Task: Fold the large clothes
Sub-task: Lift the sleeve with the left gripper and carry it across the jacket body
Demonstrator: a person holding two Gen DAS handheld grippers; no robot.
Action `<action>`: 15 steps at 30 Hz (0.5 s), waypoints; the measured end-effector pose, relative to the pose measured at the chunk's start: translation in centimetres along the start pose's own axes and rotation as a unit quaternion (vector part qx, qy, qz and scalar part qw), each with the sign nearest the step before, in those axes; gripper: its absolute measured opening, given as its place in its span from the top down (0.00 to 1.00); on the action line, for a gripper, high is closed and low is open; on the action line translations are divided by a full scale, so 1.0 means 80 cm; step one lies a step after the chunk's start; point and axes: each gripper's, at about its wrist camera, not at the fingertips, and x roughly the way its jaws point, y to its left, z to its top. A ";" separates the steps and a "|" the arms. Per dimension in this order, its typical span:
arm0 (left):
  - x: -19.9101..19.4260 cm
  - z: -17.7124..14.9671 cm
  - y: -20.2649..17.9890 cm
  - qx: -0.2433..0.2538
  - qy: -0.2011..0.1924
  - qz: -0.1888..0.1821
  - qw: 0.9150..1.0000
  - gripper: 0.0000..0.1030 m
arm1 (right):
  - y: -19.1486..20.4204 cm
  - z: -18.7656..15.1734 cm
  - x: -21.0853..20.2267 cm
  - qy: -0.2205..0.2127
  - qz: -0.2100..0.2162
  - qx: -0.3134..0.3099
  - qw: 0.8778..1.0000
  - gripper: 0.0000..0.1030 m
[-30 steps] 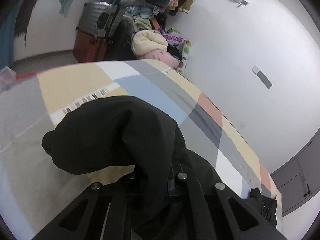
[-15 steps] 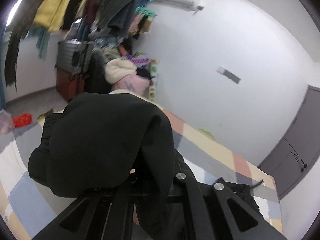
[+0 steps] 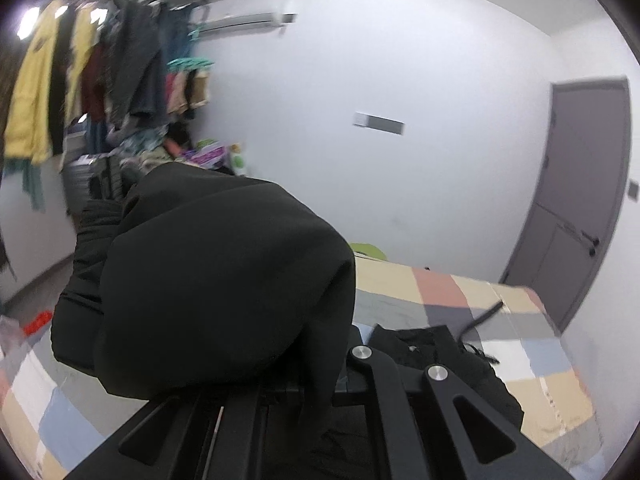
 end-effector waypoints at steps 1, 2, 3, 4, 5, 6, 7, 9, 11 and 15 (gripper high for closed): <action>0.001 -0.004 -0.018 0.013 0.001 -0.001 1.000 0.94 | -0.005 -0.001 0.001 0.002 0.001 0.006 1.000 0.00; 0.003 -0.009 -0.032 0.024 0.003 -0.002 1.000 0.94 | -0.008 -0.002 0.001 0.004 0.003 0.012 1.000 0.00; 0.005 -0.016 -0.051 0.039 0.004 -0.005 0.999 0.94 | -0.014 -0.003 0.001 0.005 0.007 0.021 1.000 0.00; 0.007 -0.023 -0.069 0.053 0.005 -0.010 0.999 0.94 | -0.017 -0.003 0.000 0.004 0.010 0.027 1.000 0.00; 0.010 -0.031 -0.086 0.068 0.006 -0.014 0.998 0.94 | -0.021 -0.004 -0.001 0.003 0.011 0.033 0.999 0.00; 0.013 -0.038 -0.104 0.082 0.007 -0.017 0.996 0.94 | -0.024 -0.004 -0.002 0.001 0.012 0.038 0.999 0.00; 0.015 -0.045 -0.117 0.092 0.009 -0.019 0.996 0.94 | -0.027 -0.005 -0.002 0.001 0.013 0.042 0.999 0.00; 0.024 -0.062 -0.150 0.110 0.012 -0.031 0.993 0.94 | -0.031 -0.006 -0.002 0.002 0.017 0.051 0.999 0.00; 0.037 -0.079 -0.180 0.119 0.020 -0.051 0.991 0.94 | -0.036 -0.007 -0.001 0.002 0.018 0.057 0.998 0.00; 0.063 -0.117 -0.236 0.138 0.036 -0.080 0.987 0.94 | -0.047 -0.010 0.006 0.012 0.018 0.075 0.997 0.00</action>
